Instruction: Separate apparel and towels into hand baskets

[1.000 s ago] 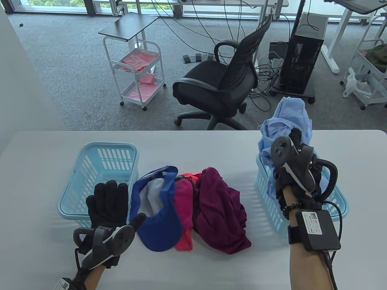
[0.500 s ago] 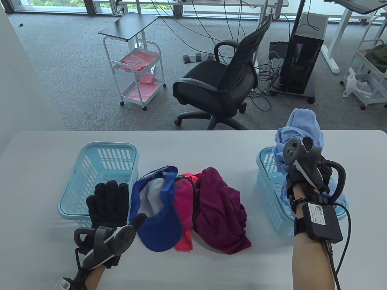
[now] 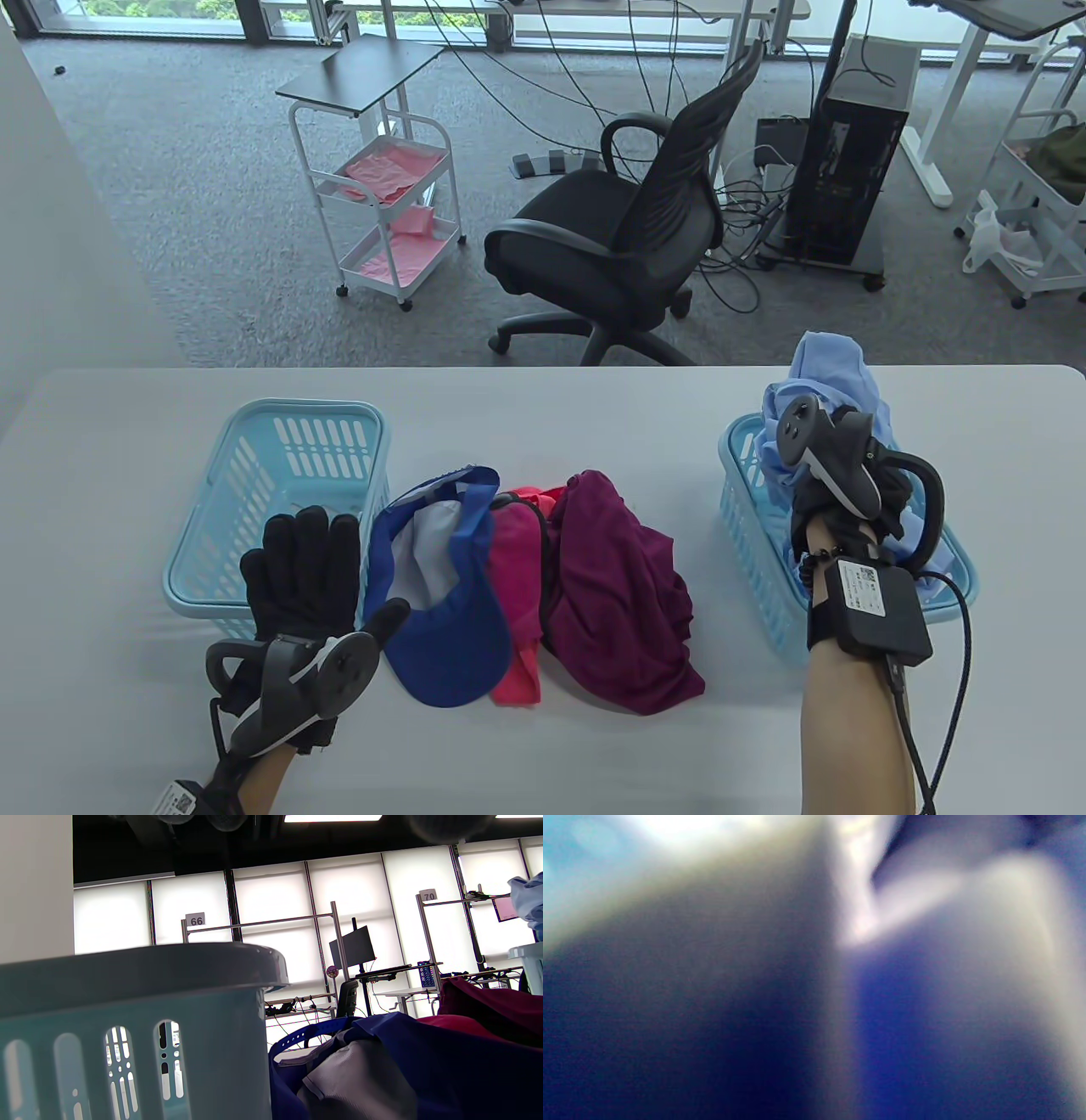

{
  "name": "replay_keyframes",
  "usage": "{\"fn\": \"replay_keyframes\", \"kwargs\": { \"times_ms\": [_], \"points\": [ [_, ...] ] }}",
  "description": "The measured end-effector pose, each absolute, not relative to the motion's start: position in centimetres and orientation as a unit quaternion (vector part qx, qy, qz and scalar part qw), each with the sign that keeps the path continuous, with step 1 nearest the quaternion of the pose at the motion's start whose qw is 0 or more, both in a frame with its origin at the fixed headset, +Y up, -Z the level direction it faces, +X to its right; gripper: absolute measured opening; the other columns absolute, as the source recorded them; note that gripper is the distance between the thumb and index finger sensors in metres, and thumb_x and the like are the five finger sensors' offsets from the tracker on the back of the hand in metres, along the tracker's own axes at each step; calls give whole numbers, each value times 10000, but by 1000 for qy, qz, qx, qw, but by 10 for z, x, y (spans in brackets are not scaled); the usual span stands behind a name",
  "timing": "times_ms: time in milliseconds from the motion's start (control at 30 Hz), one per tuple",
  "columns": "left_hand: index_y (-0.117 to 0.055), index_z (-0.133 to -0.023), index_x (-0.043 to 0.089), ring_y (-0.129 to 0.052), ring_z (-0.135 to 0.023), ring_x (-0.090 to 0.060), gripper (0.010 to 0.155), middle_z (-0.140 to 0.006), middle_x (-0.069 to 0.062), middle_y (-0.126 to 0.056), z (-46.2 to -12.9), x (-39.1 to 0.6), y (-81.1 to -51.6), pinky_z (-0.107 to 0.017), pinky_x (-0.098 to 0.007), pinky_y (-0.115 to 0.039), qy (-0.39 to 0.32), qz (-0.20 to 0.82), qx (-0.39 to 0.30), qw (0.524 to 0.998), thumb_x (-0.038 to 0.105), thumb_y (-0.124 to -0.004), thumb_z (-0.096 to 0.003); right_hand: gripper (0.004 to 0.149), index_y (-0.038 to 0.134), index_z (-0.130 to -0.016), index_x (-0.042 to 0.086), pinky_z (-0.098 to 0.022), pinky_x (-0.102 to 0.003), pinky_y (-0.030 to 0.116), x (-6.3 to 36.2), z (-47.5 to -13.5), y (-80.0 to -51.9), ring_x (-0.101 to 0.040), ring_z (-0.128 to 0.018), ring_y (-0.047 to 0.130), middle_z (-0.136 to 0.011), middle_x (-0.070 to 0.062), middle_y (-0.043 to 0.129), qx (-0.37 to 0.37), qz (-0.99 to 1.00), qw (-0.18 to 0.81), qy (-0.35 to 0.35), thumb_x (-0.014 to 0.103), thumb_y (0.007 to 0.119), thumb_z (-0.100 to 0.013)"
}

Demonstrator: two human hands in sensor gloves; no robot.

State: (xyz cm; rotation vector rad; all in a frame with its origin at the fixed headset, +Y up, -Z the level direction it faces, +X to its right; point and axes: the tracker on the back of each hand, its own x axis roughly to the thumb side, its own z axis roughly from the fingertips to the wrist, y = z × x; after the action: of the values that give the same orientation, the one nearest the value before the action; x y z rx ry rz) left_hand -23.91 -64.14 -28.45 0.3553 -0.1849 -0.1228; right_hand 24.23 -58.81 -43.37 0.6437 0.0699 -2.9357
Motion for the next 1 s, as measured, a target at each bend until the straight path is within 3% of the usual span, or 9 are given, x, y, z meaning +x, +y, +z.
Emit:
{"fn": "replay_keyframes", "kwargs": {
  "times_ms": [233,600,1000],
  "points": [
    [-130,-1169,93,-330,-1099,-633,973,-1214,-323,-250,-285,-239,-642,-743,-764,-397,-92,-63,175,978,688,-564,-533,862,457,-1092,64,-552,-573,829,245,-437,-601,-431,-731,945,-909,-234,790,211,-976,57,-5,345,944,-438],
    [-133,-1170,95,-331,-1098,-634,971,-1215,-323,-249,-285,-239,-641,-743,-764,-397,-92,-62,173,979,688,-565,-532,768,548,-1078,35,-598,-652,744,238,-421,-569,-532,-826,835,-994,-300,687,187,-982,-8,38,410,864,-486],
    [-132,-1170,93,-331,-1099,-632,974,-1215,-321,-248,-285,-238,-641,-745,-763,-397,-92,-60,172,979,689,-563,-532,762,546,-1082,19,-612,-683,710,192,-402,-555,-569,-858,785,-1021,-335,635,108,-991,-49,69,439,819,-507]
  ]
}}
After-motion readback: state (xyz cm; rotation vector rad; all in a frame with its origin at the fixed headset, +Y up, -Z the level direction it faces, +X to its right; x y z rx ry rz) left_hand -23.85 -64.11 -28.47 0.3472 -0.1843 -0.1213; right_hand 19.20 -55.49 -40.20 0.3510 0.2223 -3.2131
